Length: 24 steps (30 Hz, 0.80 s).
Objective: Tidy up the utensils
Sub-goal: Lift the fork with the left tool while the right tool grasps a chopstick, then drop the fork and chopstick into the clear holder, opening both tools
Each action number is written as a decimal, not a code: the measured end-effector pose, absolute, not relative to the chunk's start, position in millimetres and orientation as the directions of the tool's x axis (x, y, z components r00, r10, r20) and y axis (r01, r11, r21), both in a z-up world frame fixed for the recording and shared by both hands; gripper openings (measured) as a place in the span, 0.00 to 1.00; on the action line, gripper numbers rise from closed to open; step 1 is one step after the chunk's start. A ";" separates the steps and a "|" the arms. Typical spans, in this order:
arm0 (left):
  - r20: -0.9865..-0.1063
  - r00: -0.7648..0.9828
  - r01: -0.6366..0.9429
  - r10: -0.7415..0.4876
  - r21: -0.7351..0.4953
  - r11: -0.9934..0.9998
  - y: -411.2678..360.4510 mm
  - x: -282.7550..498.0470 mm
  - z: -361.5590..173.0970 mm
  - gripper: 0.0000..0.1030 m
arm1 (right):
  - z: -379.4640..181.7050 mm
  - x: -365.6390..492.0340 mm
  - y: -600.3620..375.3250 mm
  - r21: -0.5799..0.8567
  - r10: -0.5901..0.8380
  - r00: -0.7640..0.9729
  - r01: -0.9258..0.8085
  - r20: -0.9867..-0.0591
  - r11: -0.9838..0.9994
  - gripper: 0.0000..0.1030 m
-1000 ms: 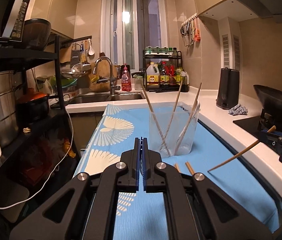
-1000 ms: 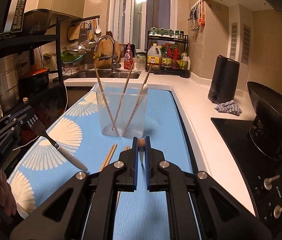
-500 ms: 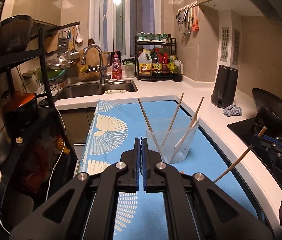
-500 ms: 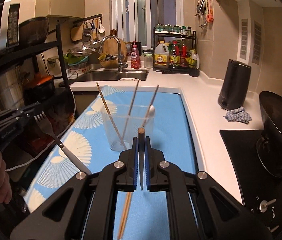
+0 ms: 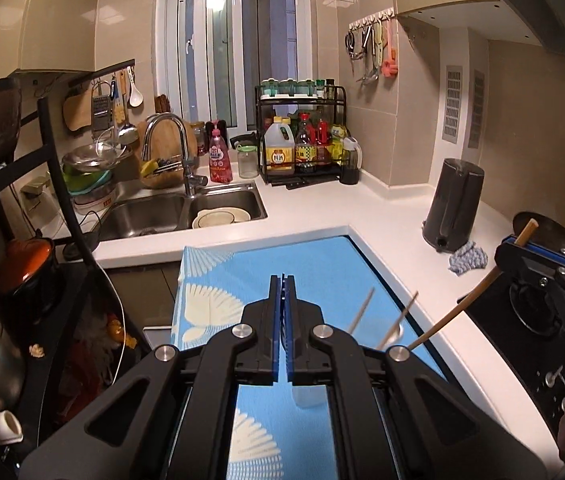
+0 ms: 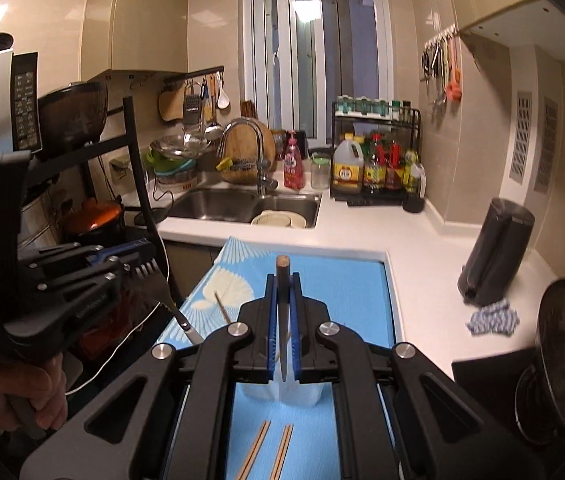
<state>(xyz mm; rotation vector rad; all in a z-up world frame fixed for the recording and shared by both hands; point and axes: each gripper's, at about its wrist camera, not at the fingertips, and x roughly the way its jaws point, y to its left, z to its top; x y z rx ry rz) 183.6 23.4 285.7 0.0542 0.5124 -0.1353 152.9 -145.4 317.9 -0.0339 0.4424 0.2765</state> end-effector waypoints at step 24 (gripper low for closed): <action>-0.580 0.793 0.230 -0.188 0.000 0.973 1.2 256.2 186.7 0.34 | 217.9 232.5 -149.3 0.073 0.189 0.814 -0.179 -0.549 0.981 0.36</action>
